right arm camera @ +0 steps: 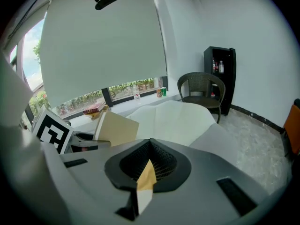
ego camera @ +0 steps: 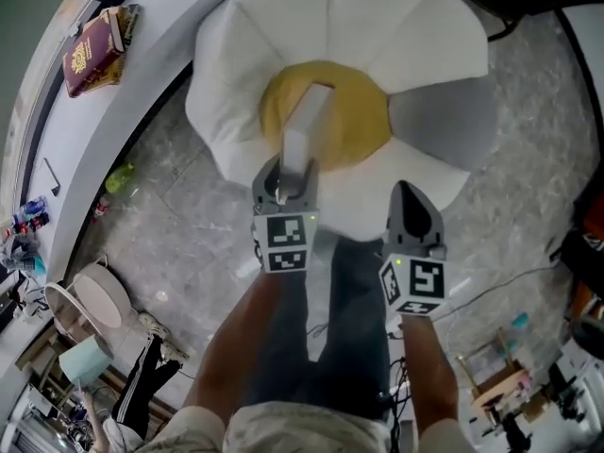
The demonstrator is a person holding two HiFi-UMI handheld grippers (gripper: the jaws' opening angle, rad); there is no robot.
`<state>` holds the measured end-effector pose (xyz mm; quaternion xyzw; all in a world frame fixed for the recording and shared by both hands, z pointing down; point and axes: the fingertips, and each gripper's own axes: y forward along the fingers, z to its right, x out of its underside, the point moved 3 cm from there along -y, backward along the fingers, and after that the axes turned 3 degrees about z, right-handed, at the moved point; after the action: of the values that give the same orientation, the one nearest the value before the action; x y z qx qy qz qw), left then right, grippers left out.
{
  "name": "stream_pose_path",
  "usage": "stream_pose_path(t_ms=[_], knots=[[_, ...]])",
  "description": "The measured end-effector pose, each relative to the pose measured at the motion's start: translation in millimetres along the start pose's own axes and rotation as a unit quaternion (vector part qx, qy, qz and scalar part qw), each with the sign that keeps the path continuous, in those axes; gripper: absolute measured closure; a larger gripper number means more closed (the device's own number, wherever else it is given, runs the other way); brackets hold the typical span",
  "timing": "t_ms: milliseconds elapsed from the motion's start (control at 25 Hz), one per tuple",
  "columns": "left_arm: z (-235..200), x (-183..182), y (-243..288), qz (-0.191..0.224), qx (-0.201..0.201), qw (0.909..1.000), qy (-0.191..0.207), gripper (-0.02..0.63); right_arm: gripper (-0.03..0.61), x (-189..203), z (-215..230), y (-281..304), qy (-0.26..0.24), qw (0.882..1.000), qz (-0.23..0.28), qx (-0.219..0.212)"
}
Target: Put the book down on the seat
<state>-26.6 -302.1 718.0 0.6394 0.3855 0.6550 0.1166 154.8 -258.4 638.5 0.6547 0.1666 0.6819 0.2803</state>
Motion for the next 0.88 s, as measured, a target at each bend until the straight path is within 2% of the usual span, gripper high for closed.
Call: stream_pose_path(t_ms=[240,520,880], knots=[[5.3,53.1,34.5,-0.043,-0.024,0.9988,0.001,0.385,0.574,41.9,7.7,23.2,0.003,1.000,-0.007,-0.027],[13.3,93.8,74.3,-0.085,-0.031,0.9946,0.049,0.385,0.574,84.8,16.9,41.8,0.008,0.999,-0.026,-0.044],[35.0,101.8,93.1,-0.116,-0.029,0.9874,0.104,0.383,0.574,99.6,41.6,47.2,0.023,0.998,-0.036,-0.041]])
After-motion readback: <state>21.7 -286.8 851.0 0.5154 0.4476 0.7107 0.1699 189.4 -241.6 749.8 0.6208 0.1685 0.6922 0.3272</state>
